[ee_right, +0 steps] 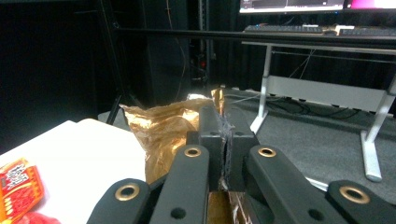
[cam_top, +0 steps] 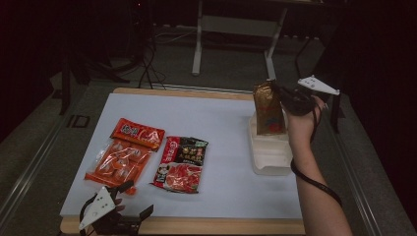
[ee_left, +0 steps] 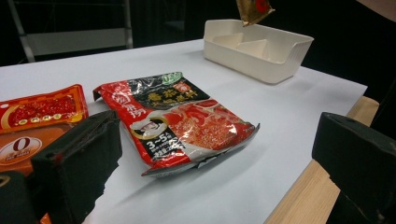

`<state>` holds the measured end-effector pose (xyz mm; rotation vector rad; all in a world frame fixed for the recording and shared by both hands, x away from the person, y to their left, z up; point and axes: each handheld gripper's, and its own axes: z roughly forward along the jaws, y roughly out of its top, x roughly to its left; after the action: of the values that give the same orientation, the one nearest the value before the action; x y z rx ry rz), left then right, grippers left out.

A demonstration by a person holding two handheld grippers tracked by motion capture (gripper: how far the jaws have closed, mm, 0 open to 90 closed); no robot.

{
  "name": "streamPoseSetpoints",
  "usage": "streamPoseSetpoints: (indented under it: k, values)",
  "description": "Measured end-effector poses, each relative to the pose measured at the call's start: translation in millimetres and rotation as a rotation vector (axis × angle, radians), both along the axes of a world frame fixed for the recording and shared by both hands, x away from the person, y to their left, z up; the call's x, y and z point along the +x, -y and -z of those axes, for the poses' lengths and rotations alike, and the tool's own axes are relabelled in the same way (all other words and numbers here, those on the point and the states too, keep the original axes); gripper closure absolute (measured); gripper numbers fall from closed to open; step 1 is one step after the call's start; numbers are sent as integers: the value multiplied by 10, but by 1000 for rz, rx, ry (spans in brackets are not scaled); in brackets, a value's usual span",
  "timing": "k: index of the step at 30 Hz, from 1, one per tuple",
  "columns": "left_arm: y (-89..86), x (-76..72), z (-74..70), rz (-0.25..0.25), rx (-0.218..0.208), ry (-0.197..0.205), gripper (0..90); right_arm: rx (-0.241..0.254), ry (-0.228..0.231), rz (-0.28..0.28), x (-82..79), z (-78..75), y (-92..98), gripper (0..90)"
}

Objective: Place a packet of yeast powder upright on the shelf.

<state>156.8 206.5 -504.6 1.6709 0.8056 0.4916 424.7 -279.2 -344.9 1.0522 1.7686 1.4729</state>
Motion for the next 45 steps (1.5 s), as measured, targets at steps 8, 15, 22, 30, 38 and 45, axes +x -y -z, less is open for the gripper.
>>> streamPoseSetpoints:
  k: [8,15,22,30,38,45]
  values:
    - [-13,-19,4,-4,-2,-2,24,20,22,16,184,-3,121,887]
    - [-24,-43,9,-9,0,-4,24,37,31,62,324,71,192,886]
    - [-38,-61,16,-15,1,-7,24,14,31,85,473,171,177,886]
    - [-40,-71,26,-13,4,-12,24,39,48,73,604,273,150,886]
    - [-40,-78,25,-10,-2,-13,24,58,52,51,725,395,113,883]
    - [-49,-78,30,-11,-5,-17,24,63,29,64,769,575,132,881]
